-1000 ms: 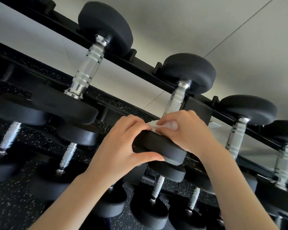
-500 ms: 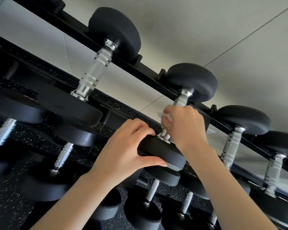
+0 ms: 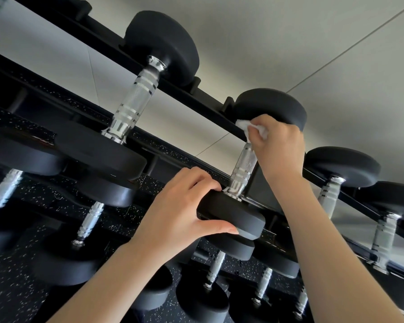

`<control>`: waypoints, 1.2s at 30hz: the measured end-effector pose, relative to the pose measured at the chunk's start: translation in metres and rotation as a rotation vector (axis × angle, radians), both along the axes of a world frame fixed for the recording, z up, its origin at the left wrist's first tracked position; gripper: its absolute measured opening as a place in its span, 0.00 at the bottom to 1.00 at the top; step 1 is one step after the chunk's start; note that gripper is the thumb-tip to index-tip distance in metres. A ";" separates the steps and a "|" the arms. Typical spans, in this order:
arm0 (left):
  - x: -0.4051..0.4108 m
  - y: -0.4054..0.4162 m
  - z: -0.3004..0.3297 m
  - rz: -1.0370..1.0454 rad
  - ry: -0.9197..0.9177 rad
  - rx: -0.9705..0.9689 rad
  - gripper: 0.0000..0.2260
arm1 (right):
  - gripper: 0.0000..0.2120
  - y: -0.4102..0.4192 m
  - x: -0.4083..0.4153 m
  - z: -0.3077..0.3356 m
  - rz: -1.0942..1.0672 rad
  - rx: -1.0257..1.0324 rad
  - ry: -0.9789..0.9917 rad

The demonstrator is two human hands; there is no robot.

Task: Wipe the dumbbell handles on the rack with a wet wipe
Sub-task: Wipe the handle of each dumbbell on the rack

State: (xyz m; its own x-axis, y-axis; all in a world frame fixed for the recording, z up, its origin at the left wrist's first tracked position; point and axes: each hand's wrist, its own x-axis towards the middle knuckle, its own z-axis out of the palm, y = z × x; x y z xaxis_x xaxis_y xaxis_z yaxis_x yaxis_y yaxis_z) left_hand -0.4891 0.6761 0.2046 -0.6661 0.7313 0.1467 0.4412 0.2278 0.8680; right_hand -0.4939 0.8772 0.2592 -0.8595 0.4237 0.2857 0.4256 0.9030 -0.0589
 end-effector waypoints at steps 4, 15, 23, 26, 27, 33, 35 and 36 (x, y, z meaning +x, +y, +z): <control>-0.002 0.000 0.002 -0.013 0.022 -0.010 0.26 | 0.07 0.002 0.008 0.001 -0.068 -0.180 -0.019; -0.006 0.001 0.003 -0.044 0.062 -0.030 0.26 | 0.04 -0.010 0.051 -0.005 -0.104 -0.641 -0.033; -0.008 0.001 0.005 -0.072 0.057 -0.045 0.25 | 0.08 -0.020 0.071 -0.023 -0.127 -0.558 0.019; -0.009 0.001 0.006 -0.088 0.070 -0.056 0.25 | 0.07 -0.019 0.070 -0.022 -0.098 -0.551 0.047; -0.009 0.001 0.007 -0.094 0.072 -0.059 0.25 | 0.06 -0.019 0.069 -0.022 -0.089 -0.558 0.049; -0.012 0.001 0.010 -0.130 0.116 -0.097 0.25 | 0.07 -0.019 0.075 -0.025 -0.175 -0.578 0.027; -0.013 0.002 0.012 -0.150 0.137 -0.109 0.25 | 0.08 -0.017 0.083 -0.023 -0.290 -0.543 0.065; -0.014 0.002 0.013 -0.161 0.145 -0.114 0.25 | 0.09 -0.015 0.088 -0.022 -0.343 -0.528 0.087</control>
